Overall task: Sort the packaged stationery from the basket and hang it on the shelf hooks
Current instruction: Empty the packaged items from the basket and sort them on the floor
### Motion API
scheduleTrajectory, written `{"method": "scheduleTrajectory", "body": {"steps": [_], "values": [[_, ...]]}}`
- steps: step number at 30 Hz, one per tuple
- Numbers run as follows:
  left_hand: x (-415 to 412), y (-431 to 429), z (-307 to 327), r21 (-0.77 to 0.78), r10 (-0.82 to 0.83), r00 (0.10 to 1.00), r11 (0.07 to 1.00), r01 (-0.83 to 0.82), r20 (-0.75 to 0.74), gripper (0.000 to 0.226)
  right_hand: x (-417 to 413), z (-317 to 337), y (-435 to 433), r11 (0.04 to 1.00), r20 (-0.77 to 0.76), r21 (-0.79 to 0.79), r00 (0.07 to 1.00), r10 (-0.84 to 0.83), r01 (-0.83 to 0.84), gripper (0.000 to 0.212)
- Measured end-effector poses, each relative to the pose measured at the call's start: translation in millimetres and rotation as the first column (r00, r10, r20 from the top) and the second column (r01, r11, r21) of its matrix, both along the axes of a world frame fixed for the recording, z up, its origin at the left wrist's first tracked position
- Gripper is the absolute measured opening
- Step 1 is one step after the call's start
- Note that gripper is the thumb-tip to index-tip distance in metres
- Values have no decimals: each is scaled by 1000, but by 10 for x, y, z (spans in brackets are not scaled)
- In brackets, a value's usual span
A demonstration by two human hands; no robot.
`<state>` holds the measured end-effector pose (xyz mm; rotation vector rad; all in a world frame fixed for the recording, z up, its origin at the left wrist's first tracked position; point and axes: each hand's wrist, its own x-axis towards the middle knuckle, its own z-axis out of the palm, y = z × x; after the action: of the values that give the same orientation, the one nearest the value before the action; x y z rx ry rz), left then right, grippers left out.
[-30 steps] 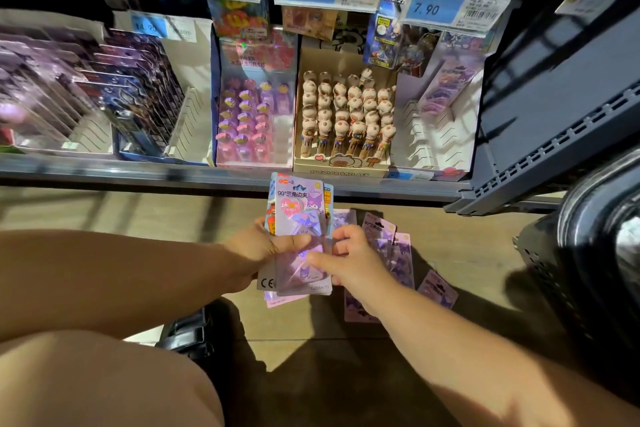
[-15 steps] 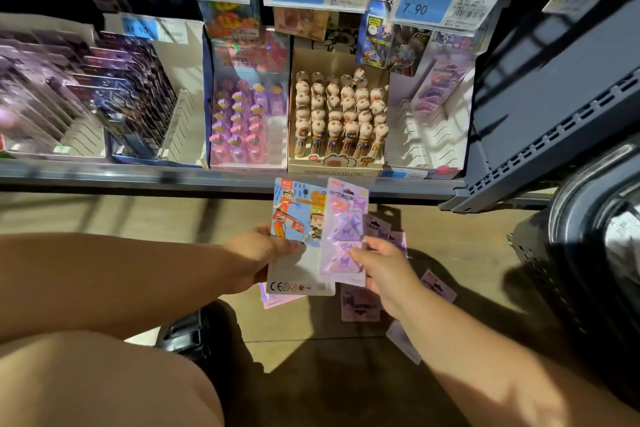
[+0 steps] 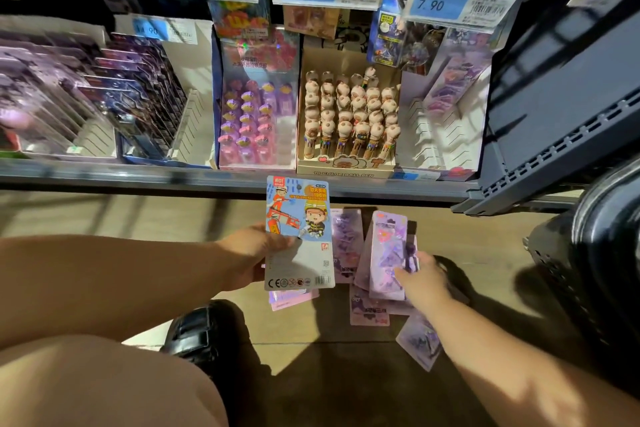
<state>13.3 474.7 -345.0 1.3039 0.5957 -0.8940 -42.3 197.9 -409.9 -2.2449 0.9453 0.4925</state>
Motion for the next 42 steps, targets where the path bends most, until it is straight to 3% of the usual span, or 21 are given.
{"method": "scheduleTrajectory", "body": {"steps": [3,5,8,11,14,17,21,27,31,36,38,42], "values": [[22,-27,26,-22,16,1000,1000,-15,19,29,75,408,420,977,192,179,978,83,-118,23],[37,-54,47,-41,15,999,999,-13,34,29,121,611,693,912,296,323,942,158,-254,10],[56,-86,113,-93,19,998,996,-13,66,25,167,750,959,858,312,418,934,175,-300,19],[66,-92,177,-128,34,995,992,-23,89,19,189,806,1029,901,298,298,928,225,-314,30],[71,-97,215,-156,32,995,988,-18,90,34,230,913,1060,925,333,150,899,285,-348,44],[57,-93,275,-211,13,995,978,8,98,36,259,975,1120,908,320,254,915,245,-332,53],[61,-103,305,-242,-7,991,969,40,136,34,258,932,1159,816,263,532,960,96,-227,75],[-27,-53,168,-34,-169,955,983,182,244,8,285,1023,1083,630,221,763,974,-45,-144,41],[-24,-31,167,-1,-125,938,991,132,325,27,271,1039,1118,471,178,878,971,-156,-85,30],[58,-8,262,68,20,949,997,-43,314,50,284,1004,1105,382,64,922,946,-318,66,29],[96,51,293,-47,93,973,995,-85,209,44,289,996,1126,367,26,923,933,-359,115,29],[98,232,290,-93,-65,988,992,79,141,10,300,963,1219,477,-23,860,947,-321,182,29]]}}
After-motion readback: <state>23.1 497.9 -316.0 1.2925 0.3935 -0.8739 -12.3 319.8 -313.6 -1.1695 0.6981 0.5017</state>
